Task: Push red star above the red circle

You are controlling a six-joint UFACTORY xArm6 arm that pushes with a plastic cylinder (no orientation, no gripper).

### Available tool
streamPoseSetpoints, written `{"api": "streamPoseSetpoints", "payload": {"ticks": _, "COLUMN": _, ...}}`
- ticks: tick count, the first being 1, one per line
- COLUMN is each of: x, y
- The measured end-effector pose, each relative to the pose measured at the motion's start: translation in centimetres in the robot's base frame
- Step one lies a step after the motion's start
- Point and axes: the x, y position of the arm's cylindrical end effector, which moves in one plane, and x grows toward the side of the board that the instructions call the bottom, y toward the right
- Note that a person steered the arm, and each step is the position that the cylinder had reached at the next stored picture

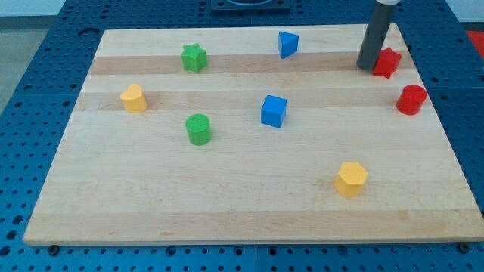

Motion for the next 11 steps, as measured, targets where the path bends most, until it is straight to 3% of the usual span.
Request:
{"api": "streamPoseSetpoints", "payload": {"ticks": 3, "x": 0.0, "y": 0.2}}
{"api": "streamPoseSetpoints", "payload": {"ticks": 5, "x": -3.6, "y": -0.7}}
{"api": "streamPoseSetpoints", "payload": {"ticks": 8, "x": -5.1, "y": -0.7}}
{"api": "streamPoseSetpoints", "payload": {"ticks": 11, "x": -5.0, "y": 0.4}}
